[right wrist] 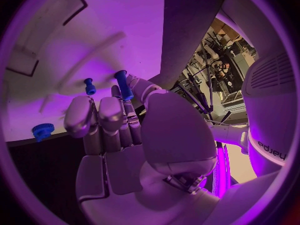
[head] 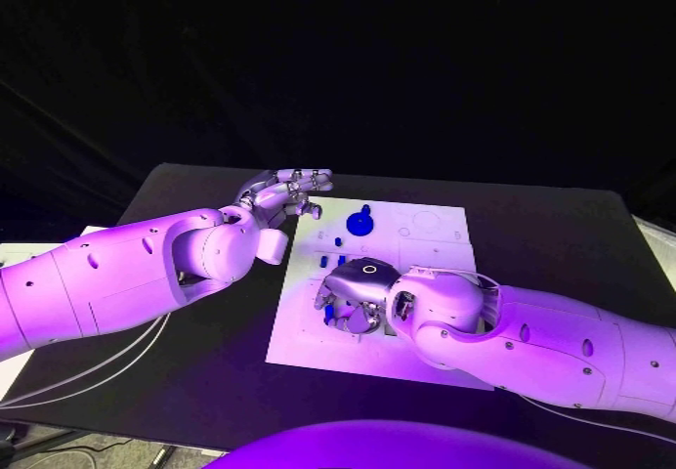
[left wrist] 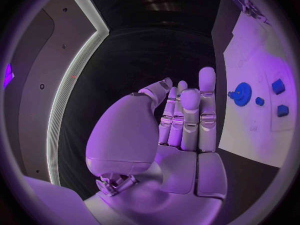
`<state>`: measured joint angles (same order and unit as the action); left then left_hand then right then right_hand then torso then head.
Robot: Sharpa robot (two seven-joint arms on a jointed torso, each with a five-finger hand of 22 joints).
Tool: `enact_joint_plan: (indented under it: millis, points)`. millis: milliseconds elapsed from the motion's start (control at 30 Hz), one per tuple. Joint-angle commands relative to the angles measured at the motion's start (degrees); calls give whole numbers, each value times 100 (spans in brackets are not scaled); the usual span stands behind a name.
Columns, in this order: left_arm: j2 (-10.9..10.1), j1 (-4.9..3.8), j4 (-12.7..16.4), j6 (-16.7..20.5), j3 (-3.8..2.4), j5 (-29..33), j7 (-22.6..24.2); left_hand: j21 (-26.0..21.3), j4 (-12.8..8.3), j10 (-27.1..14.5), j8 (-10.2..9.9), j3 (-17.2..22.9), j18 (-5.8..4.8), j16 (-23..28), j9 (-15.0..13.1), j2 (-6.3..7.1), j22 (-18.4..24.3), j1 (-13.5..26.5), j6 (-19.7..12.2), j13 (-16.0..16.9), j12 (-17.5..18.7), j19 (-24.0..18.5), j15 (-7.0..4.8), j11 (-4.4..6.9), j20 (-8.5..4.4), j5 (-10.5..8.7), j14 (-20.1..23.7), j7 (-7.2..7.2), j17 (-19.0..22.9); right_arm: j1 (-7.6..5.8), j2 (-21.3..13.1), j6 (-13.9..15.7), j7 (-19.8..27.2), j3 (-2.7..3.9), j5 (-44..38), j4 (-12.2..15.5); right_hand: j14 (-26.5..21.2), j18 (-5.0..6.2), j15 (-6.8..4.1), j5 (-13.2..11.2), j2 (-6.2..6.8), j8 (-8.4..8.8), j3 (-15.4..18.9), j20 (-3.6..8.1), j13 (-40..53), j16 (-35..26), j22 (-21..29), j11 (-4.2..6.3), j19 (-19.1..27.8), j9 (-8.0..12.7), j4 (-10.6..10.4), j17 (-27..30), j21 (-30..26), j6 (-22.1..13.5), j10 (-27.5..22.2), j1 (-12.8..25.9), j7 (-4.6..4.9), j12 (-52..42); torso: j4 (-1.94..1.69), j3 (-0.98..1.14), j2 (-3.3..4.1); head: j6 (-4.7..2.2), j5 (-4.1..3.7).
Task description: Assemble the parts on the task board
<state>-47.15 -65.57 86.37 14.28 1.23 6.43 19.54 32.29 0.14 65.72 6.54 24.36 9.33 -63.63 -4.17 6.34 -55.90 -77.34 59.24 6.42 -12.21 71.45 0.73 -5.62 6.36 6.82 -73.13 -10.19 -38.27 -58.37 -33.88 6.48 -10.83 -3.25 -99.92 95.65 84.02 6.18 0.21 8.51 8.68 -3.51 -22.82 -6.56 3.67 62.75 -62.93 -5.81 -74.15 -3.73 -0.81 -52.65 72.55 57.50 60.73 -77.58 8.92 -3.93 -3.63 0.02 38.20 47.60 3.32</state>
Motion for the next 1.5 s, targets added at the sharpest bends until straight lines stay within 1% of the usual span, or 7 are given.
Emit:
enact_joint_plan:
  millis: [33,433,733,967,1100,1367,1500]
  points:
    - [3,-1,5,-110,-4,-17,17,-47,-27,-74,12,-30,78,23,9,-22,16,-59,-62,7,-47,-11,4,-4,6,30,41,1,10,5,-17,328,21,6,18,8,-19,15,76,-28,33,-9,195,-12,0,-61,105,-29,67,-11,-17,75,-81,-85,-273,108,-5,3,3,5,-2,-6,-14]
    - [-8,0,-18,-108,-4,-17,-2,-52,-26,-78,11,-33,78,23,9,-22,19,-58,-66,7,-48,-12,6,-6,6,30,43,-1,13,9,-283,1368,263,24,286,197,-75,51,71,191,-65,-31,522,-25,34,-224,292,-32,156,-33,23,286,-230,-45,-310,-24,32,-248,8,9,-5,-18,-31]
    - [-16,2,-34,-107,-4,-34,-5,-52,-26,-78,11,-33,78,23,9,-22,19,-58,-66,7,-48,-12,6,-6,6,30,43,-1,13,-131,-871,1346,168,99,725,660,-83,57,67,125,-45,-14,694,-22,19,-278,337,-27,169,-26,-7,351,-269,-72,-346,20,25,-314,10,3,-10,-60,-109]
    - [-31,4,-28,-100,-3,-35,-4,-61,-27,-92,9,-40,78,27,11,-20,25,-56,-77,6,-53,-13,9,-11,8,29,49,-6,27,-369,-1694,1452,-143,128,982,1161,-69,52,57,63,-228,-47,733,-13,32,-293,324,-14,138,-43,-54,372,-266,42,-66,-50,64,-529,43,-11,-25,-103,-267]
    - [-40,4,-24,-95,-3,-36,-5,-61,-27,-92,9,-40,78,27,11,-20,25,-56,-77,6,-53,-13,9,-11,8,29,49,-6,27,-475,-2151,1526,-376,132,1304,1377,79,-35,-25,157,-298,-109,659,38,99,101,-105,97,-134,-72,-99,-93,42,245,540,-106,17,-799,82,-12,-37,-144,-328]
    - [-61,4,7,-102,-3,-36,-11,-59,-27,-94,11,-41,77,28,10,-22,23,-57,-77,7,-57,-12,10,-11,9,29,51,-6,32,-522,-2855,1611,-1126,34,1574,1551,241,-182,-213,263,-162,-182,834,206,550,745,-806,349,-533,-88,-392,-842,547,386,1460,144,-153,-1514,133,-34,-46,-180,-538]
    - [-49,8,-13,-106,-3,-36,-11,-59,-27,-94,11,-41,77,28,10,-22,23,-57,-77,7,-57,-12,10,-11,9,29,51,-6,32,-507,-3029,1429,-1603,-11,1668,1603,311,-275,-257,526,-124,-282,1120,272,1122,1151,-1222,405,-751,-117,-849,-1355,833,439,1642,642,-230,-2195,154,-33,-46,-189,-679]
